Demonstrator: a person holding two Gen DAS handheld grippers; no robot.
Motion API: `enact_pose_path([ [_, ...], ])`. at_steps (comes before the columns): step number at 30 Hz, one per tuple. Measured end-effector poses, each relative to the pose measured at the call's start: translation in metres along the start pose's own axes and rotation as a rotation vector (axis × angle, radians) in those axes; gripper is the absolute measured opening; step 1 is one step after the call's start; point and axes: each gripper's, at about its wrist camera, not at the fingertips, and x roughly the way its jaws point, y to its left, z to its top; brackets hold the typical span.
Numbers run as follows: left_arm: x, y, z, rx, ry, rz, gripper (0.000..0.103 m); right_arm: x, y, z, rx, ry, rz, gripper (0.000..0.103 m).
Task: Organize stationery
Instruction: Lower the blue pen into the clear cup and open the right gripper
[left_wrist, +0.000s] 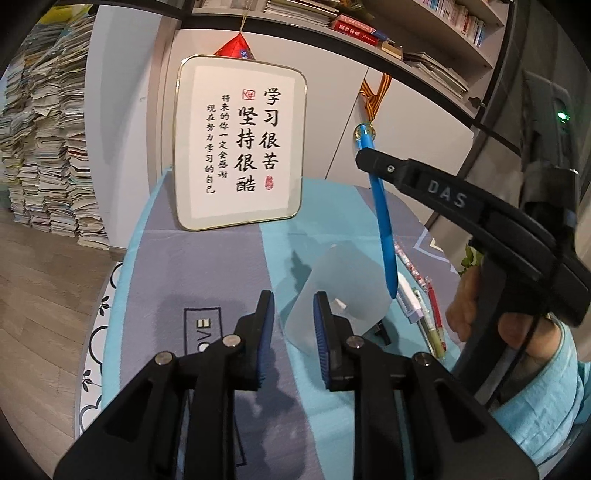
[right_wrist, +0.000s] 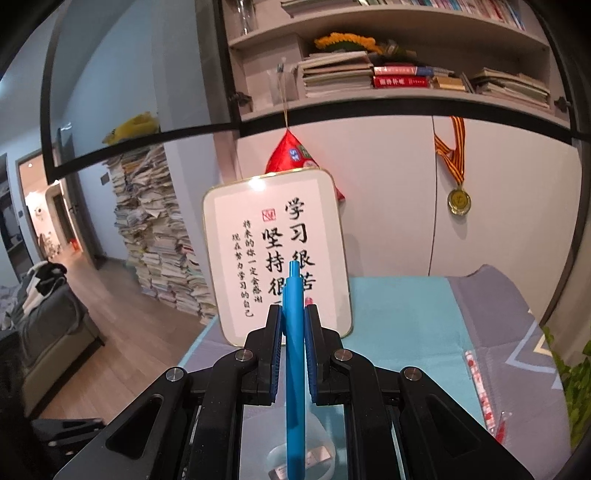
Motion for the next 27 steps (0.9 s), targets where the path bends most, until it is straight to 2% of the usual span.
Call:
enact_pose_path([
  [12, 0.006, 0.005, -0.006, -0.004, 0.026, 0.025, 0.020, 0.010, -0.003, -0.010, 0.000, 0.019, -0.011, 0.011],
  [27, 0.006, 0.000, -0.009, 0.001, 0.031, 0.031, 0.021, -0.030, -0.008, -0.025, -0.008, 0.054, 0.012, 0.011],
])
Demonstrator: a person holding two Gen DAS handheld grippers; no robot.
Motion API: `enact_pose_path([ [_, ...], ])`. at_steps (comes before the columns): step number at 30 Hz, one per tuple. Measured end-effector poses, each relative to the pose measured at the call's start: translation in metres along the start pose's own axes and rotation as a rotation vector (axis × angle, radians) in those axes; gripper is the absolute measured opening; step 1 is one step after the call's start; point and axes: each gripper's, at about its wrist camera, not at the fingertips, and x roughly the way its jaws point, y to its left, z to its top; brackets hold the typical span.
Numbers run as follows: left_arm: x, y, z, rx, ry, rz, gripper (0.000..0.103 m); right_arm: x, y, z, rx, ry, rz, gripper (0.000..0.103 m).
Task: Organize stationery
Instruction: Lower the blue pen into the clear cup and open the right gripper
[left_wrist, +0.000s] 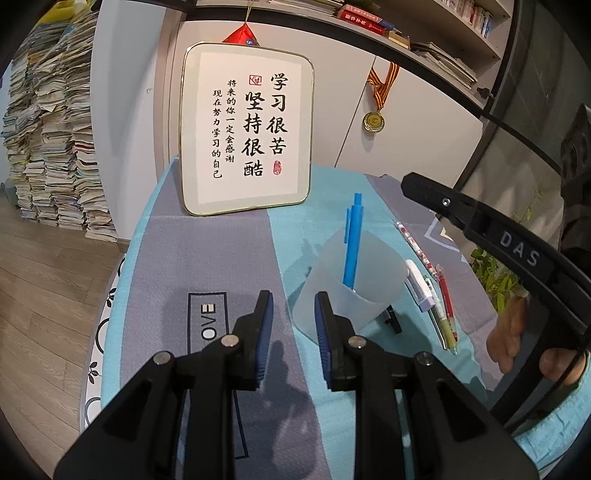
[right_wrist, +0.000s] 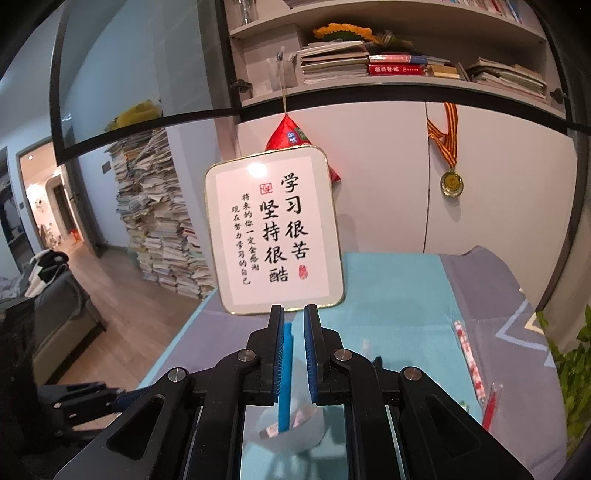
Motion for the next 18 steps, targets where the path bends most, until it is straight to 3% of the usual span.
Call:
enact_pose_path([
  [9, -0.006, -0.004, -0.003, 0.004, -0.005, 0.002, 0.021, -0.017, -0.015, -0.010, 0.037, 0.027, -0.039, 0.011],
  [18, -0.008, -0.036, -0.015, 0.084, 0.017, -0.066, 0.025, -0.038, -0.083, -0.042, 0.092, 0.181, -0.262, 0.011],
])
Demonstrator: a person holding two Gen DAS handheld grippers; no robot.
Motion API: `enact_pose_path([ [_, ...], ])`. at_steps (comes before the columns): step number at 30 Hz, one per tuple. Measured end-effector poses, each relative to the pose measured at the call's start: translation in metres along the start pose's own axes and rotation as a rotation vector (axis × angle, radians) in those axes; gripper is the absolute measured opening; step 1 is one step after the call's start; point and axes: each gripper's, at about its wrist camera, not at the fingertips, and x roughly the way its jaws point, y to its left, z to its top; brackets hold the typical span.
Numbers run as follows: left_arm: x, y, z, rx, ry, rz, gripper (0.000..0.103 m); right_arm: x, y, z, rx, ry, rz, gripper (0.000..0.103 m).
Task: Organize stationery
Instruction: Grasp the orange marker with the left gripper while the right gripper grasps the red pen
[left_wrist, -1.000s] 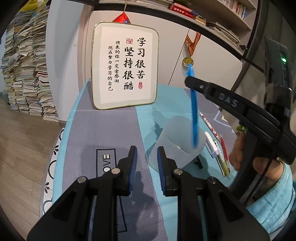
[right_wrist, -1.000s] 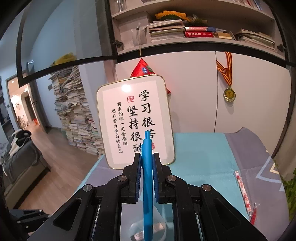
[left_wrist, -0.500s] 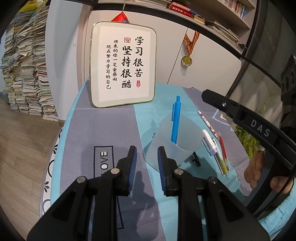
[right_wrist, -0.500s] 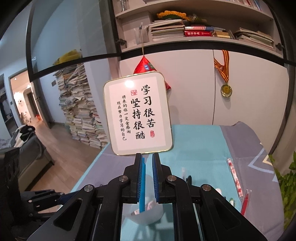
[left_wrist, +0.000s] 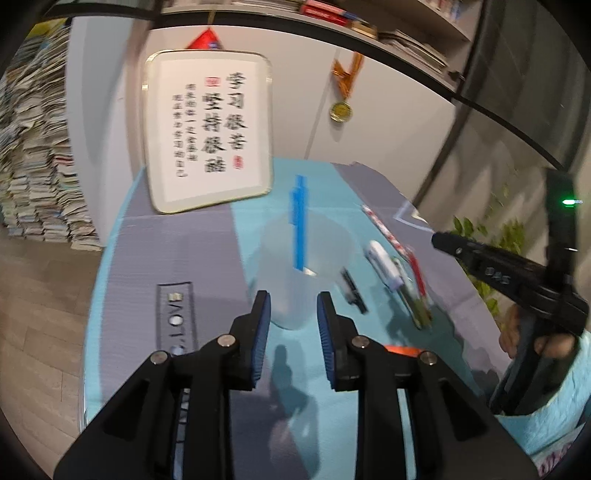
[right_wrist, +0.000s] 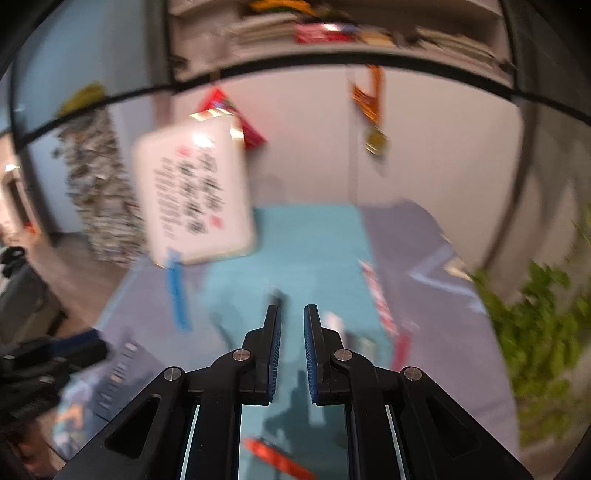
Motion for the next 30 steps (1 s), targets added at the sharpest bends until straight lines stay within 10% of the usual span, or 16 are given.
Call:
enact_pose_path([
  [14, 0.047, -0.083, -0.034, 0.110, 0.213, -0.087, 0.039, 0.034, -0.084, -0.048, 0.189, 0.223, -0.055, 0.014],
  [19, 0.065, -0.097, -0.037, 0.048, 0.281, -0.063, 0.039, 0.045, -0.095, -0.035, 0.232, 0.183, -0.032, 0.048],
  [30, 0.108, -0.108, -0.027, -0.120, 0.399, 0.037, 0.038, 0.094, -0.098, -0.014, 0.233, 0.240, -0.087, 0.048],
])
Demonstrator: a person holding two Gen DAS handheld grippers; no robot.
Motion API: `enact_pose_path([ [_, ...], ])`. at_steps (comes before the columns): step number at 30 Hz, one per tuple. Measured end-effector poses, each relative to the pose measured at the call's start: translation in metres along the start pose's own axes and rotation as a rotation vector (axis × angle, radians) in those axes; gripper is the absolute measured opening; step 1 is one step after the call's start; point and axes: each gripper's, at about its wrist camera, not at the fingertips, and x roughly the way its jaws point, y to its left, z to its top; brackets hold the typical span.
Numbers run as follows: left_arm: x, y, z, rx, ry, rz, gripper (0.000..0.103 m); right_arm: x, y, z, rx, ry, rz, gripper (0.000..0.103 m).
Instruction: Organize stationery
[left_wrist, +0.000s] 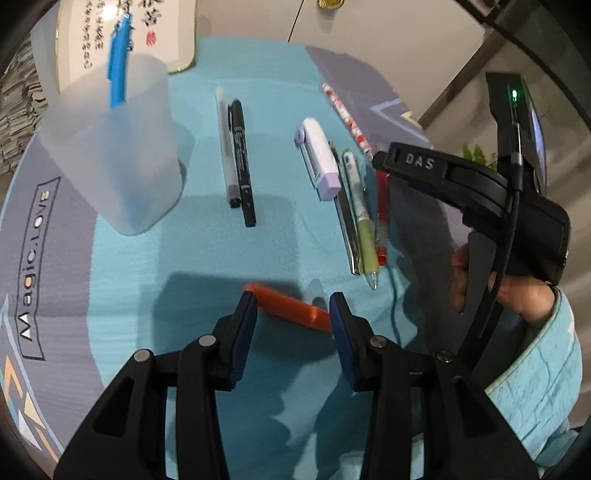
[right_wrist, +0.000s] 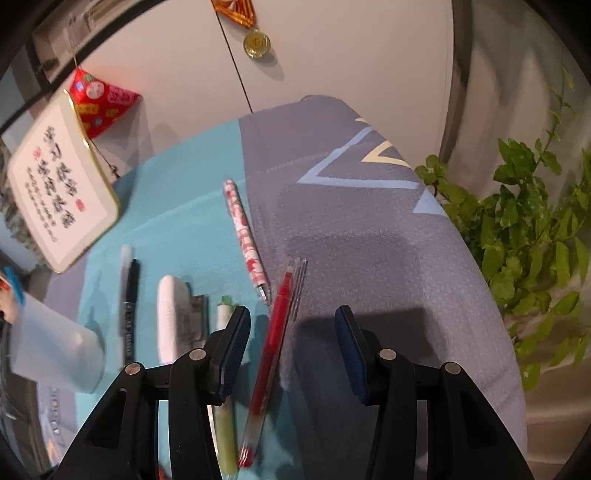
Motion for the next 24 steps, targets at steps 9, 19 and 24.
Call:
enact_pose_path([
  [9, 0.016, -0.009, 0.007, 0.076, 0.009, -0.016, 0.011, -0.013, -0.007, -0.007, -0.020, -0.030, 0.117, 0.015],
  [19, -0.018, -0.006, 0.000, 0.135, -0.109, -0.051, 0.011, -0.084, -0.009, -0.026, -0.041, -0.186, 0.199, 0.015],
  [24, -0.032, -0.003, 0.002, 0.141, -0.167, -0.065, 0.011, -0.105, 0.001, -0.032, -0.063, -0.233, 0.198, 0.015],
])
